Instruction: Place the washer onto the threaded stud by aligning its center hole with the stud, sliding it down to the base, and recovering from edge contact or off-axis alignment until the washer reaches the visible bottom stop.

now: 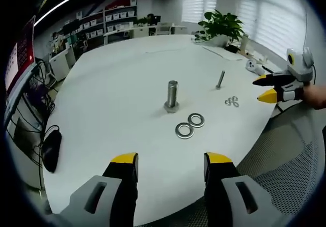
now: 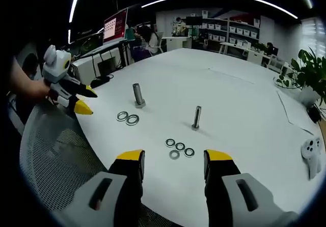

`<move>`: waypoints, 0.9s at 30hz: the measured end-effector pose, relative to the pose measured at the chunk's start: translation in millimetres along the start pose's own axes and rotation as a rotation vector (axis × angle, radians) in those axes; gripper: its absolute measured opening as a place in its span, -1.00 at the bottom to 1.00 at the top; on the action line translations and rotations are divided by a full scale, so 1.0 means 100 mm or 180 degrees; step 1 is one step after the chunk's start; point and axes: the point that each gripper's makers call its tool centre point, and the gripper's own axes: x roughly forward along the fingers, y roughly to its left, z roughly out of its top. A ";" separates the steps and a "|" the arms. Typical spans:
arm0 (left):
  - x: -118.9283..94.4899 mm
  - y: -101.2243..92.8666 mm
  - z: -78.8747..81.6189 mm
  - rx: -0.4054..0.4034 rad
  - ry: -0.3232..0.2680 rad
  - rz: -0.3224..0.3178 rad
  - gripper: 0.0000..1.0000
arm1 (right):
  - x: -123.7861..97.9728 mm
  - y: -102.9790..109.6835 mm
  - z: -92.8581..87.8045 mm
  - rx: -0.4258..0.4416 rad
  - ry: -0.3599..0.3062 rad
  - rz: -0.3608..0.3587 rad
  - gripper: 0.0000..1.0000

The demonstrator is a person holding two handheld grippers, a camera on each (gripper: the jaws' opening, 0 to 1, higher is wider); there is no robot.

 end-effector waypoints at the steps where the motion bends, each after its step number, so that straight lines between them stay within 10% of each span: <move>1: 0.02 -0.01 0.03 0.0027 -0.0015 -0.0027 -0.01 | 0.00 0.00 0.00 0.0004 0.0000 -0.0004 -0.02; 27: 0.44 -0.15 0.26 0.0423 0.0434 -0.0325 -0.10 | -0.01 -0.03 0.01 0.0001 -0.0017 -0.0034 -0.02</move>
